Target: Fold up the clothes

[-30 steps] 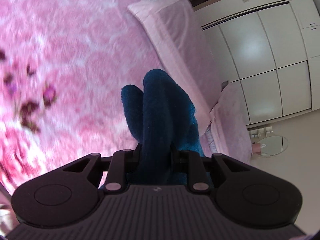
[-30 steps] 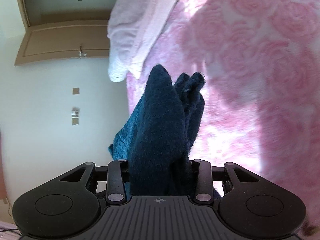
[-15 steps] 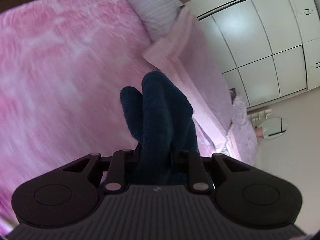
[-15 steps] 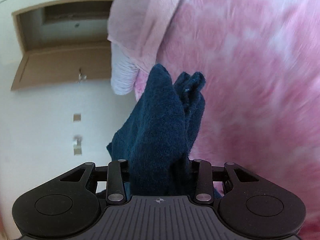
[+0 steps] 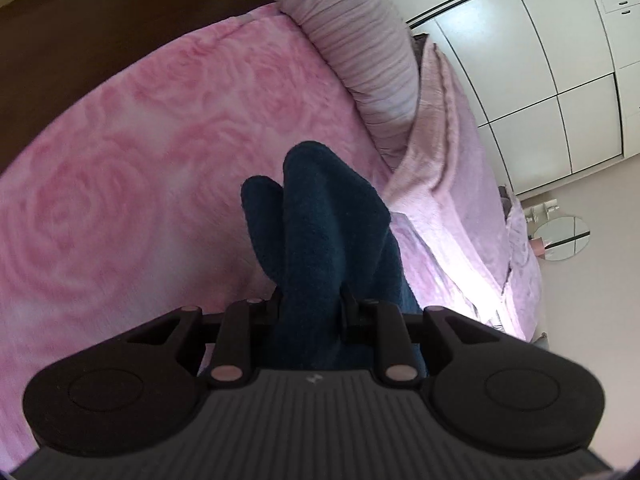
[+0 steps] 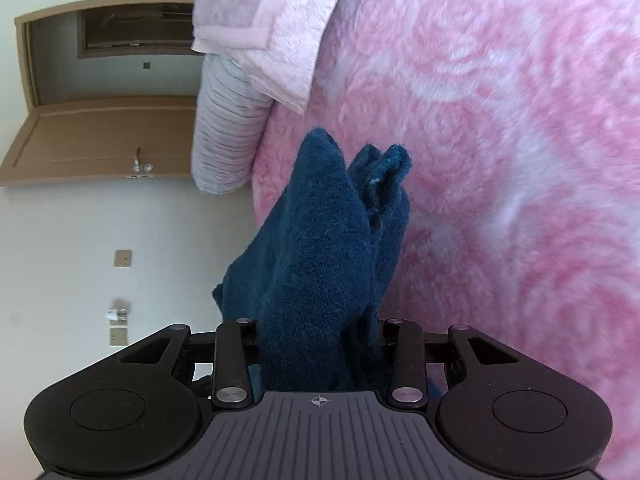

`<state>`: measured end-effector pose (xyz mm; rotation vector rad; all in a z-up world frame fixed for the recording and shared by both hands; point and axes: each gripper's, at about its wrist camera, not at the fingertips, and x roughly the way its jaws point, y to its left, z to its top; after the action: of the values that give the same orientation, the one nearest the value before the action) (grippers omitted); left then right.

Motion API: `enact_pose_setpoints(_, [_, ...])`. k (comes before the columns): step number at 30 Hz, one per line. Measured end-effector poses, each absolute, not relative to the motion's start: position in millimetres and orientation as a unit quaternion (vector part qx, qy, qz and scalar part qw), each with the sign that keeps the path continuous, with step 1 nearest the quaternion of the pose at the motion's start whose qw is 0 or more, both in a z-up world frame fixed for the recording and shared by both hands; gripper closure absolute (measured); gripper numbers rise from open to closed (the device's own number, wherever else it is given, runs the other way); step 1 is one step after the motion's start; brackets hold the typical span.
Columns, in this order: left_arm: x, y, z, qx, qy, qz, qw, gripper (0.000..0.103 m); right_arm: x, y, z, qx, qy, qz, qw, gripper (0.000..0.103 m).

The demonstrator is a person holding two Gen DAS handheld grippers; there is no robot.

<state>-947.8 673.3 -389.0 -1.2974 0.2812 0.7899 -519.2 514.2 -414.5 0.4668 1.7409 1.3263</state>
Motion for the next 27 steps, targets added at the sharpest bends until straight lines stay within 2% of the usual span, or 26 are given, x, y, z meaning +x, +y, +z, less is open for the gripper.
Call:
enact_pose_setpoints(11, [-979.4, 702.2, -403.9, -0.590, 0.113, 0.364, 0.712, 0.083, -541.5, 552.6, -424.8, 0.167, 0.698, 0.546, 0.433, 0.065])
enact_pose_setpoints(13, [-981.3, 708.4, -413.1, -0.588, 0.131, 0.376, 0.705, 0.080, -546.4, 556.9, -429.3, 0.154, 0.696, 0.541, 0.445, 0.060])
enact_pose_setpoints(15, [-986.7, 708.6, -412.2, -0.580, 0.134, 0.392, 0.701, 0.078, -548.5, 559.6, -432.6, 0.127, 0.695, 0.529, 0.470, 0.047])
enact_pose_setpoints(17, [-998.3, 704.2, -398.0, -0.559, 0.127, 0.422, 0.703, 0.078, -544.5, 555.1, -423.9, 0.115, 0.686, 0.516, 0.500, 0.044])
enact_pose_setpoints(19, [-1011.2, 697.5, -377.5, -0.526, 0.126, 0.467, 0.700, 0.080, -539.4, 546.4, -404.1, 0.099, 0.657, 0.508, 0.547, 0.043])
enact_pose_setpoints(23, [-997.4, 668.7, -332.0, -0.471, 0.172, 0.466, 0.729, 0.080, -557.1, 527.6, -345.0, -0.023, 0.554, 0.512, 0.656, 0.043])
enact_pose_setpoints(27, [-936.5, 624.2, -309.2, -0.403, 0.269, 0.405, 0.776, 0.080, -621.2, 512.8, -301.1, -0.130, 0.476, 0.569, 0.658, 0.044])
